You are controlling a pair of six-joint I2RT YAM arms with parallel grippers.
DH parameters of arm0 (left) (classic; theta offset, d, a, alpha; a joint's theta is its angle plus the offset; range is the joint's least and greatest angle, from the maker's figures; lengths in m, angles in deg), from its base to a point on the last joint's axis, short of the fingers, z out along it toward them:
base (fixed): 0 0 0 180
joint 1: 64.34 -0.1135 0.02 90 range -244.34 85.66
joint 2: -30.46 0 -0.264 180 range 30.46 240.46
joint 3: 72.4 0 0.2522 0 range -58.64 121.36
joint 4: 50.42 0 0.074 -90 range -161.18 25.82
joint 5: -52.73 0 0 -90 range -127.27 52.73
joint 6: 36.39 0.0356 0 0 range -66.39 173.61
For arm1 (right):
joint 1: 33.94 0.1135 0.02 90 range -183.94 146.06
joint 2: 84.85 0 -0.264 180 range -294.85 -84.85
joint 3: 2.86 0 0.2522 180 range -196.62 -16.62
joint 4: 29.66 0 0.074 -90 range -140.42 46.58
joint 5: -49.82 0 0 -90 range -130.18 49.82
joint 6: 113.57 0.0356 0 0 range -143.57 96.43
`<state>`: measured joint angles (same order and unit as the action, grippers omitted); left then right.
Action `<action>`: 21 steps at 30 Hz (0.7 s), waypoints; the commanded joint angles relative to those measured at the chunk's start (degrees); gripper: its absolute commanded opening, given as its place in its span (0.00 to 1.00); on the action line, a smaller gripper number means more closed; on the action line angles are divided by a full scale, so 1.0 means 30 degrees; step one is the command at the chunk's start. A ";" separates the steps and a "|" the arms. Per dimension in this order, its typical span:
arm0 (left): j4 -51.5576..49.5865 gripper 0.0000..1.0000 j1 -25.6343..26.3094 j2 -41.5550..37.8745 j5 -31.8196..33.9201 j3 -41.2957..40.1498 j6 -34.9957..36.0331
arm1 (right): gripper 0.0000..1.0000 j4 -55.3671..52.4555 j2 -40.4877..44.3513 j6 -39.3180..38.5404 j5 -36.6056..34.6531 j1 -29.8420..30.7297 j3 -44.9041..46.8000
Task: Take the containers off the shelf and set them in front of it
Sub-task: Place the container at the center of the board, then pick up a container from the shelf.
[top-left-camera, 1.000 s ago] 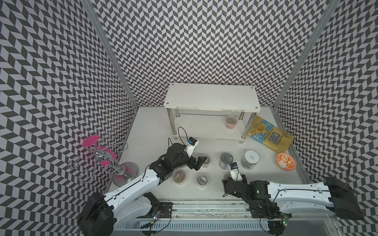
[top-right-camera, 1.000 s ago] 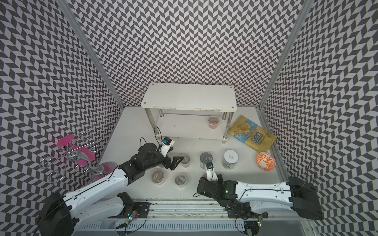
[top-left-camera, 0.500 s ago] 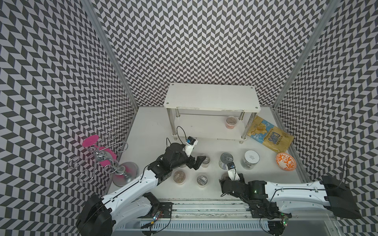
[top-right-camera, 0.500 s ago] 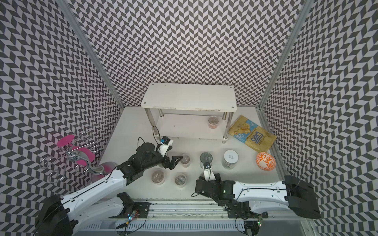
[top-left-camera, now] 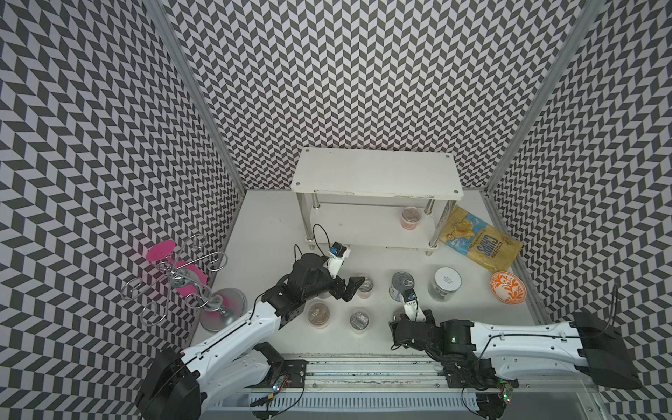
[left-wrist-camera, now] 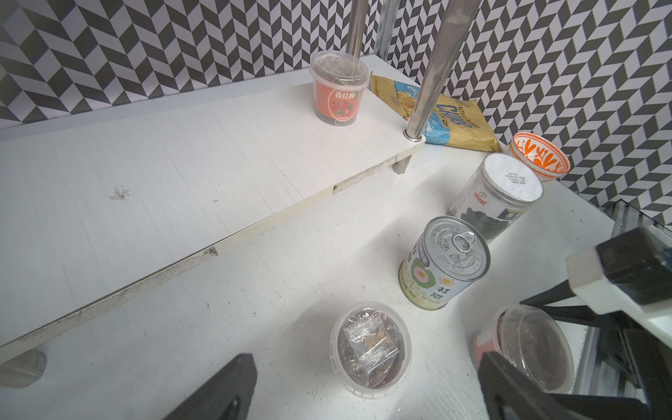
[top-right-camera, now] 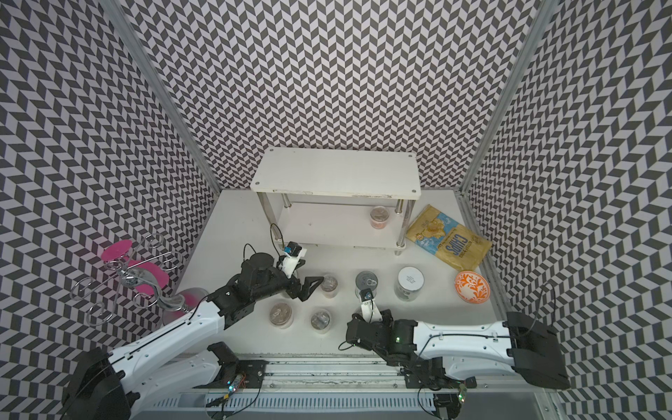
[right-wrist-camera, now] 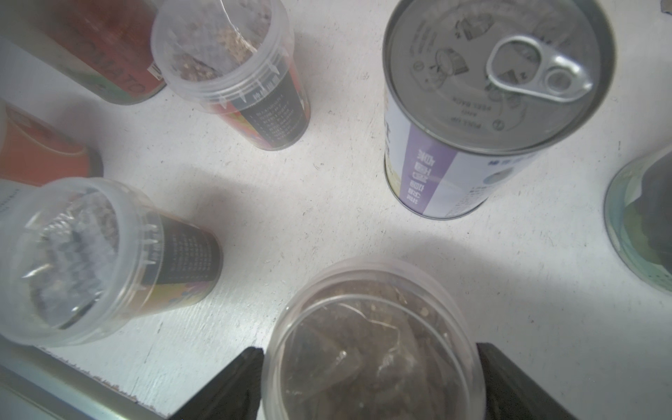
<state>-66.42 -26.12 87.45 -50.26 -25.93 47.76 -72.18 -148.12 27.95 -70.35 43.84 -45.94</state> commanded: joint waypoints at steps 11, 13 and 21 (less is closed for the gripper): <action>-0.0015 1.00 -0.0443 0.0009 -0.0383 0.0024 0.0149 | 1.00 -0.3754 0.0706 0.0036 -0.2963 0.0032 -0.3560; 0.0051 1.00 -0.0486 0.0073 -0.0409 0.0040 0.0133 | 1.00 -0.3947 0.1071 -0.0413 -0.3975 0.0016 -0.3920; 0.0281 1.00 -0.0611 0.0629 -0.0502 0.0574 0.0228 | 1.00 0.2667 0.2802 -0.7574 -0.0863 -0.6071 -0.4290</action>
<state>-66.40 -27.63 88.78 -50.81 -25.93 47.79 -74.38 -140.55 15.45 -76.62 30.94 -57.75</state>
